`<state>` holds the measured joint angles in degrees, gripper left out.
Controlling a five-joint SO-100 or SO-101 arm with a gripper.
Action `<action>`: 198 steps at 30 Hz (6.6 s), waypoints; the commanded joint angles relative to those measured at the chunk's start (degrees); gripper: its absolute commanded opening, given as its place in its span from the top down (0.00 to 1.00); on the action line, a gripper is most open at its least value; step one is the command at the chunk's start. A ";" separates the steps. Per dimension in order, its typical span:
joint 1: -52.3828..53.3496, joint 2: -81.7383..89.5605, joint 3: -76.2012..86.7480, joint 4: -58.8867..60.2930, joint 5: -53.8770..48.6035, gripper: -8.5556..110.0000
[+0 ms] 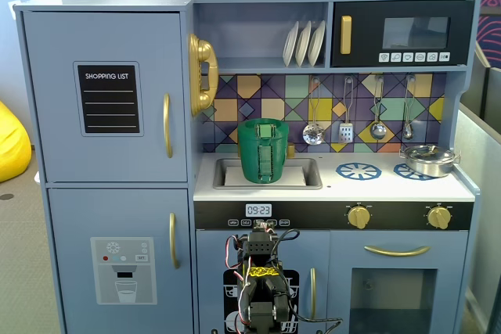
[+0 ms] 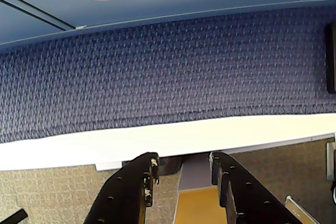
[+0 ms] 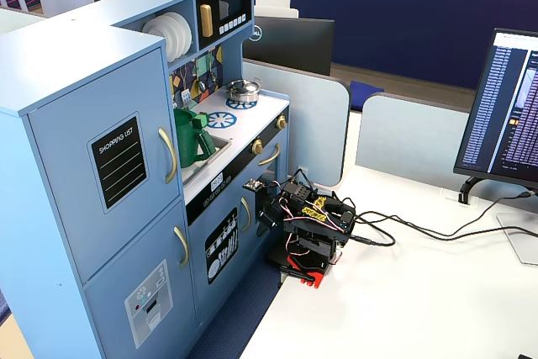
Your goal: Take off the lid from the green recipient and place it on the counter
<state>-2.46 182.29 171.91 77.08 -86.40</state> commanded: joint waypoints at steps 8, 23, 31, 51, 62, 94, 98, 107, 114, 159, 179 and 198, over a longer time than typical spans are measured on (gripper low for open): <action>6.33 -0.09 -0.09 10.63 -2.99 0.93; 3.69 -8.79 -28.30 -15.91 -11.25 0.93; 1.58 -17.75 -45.35 -34.54 -14.41 0.88; 7.56 -34.63 -60.82 -51.42 -8.79 0.63; 7.73 -44.65 -67.24 -54.05 -9.58 0.61; 7.73 -61.17 -79.98 -54.93 -13.54 0.84; 6.59 -59.50 -78.49 -52.73 -12.83 0.93; 5.80 -59.06 -79.45 -57.92 -12.66 0.93; 6.77 -57.39 -81.65 -59.50 -14.06 0.93; 35.95 -55.63 -63.72 -72.33 -11.34 0.93; 38.32 -65.92 -45.79 -91.85 -12.48 0.93; 36.30 -62.58 -50.01 -86.66 -8.44 0.73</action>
<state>35.16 115.66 126.56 -11.16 -96.42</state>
